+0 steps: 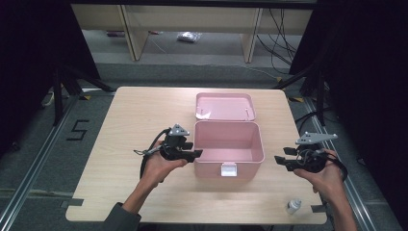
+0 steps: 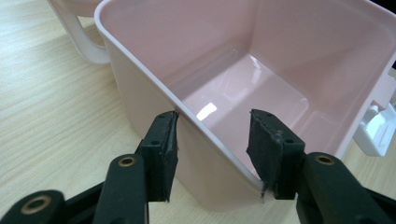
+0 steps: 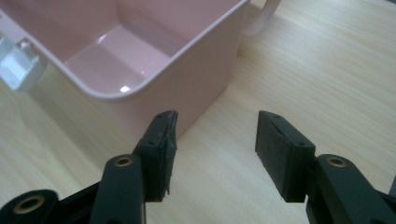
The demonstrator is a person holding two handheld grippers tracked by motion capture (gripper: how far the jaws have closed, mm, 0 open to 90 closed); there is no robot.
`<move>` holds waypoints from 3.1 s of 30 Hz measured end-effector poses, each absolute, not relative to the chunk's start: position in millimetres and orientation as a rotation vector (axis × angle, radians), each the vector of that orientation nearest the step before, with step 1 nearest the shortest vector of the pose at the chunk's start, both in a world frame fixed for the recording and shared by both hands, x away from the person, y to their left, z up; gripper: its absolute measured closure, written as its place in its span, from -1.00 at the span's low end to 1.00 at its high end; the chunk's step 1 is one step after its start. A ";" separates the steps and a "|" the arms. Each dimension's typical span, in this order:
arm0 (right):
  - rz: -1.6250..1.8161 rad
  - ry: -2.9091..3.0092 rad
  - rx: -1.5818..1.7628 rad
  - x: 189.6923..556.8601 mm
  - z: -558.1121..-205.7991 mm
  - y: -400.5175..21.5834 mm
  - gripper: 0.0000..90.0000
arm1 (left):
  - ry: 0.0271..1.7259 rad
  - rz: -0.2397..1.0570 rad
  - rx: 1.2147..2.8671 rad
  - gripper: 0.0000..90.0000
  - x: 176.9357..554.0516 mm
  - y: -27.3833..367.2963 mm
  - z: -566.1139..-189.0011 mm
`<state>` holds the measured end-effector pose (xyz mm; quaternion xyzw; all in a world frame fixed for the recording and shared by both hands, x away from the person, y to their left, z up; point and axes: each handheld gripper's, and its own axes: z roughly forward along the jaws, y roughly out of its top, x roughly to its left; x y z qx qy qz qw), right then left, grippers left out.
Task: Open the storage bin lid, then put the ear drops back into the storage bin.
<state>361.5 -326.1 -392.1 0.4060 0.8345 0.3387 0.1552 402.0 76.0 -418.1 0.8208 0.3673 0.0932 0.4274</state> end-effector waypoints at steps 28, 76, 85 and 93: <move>0.798 2.494 1.240 310.8 -408.7 -337.8 -0.12 | 0.920 0.233 2.047 0.16 401.8 75.9 -418.4; 0.467 2.720 1.169 284.1 -442.6 -335.9 -0.15 | 0.912 0.246 2.062 0.15 400.5 74.9 -417.3; 0.427 2.741 1.163 286.2 -448.2 -334.7 -0.08 | 0.911 0.252 2.062 0.15 399.9 74.4 -417.3; 0.400 2.757 1.133 287.1 -449.5 -332.4 0.07 | 0.911 0.250 2.062 0.14 400.2 74.4 -417.2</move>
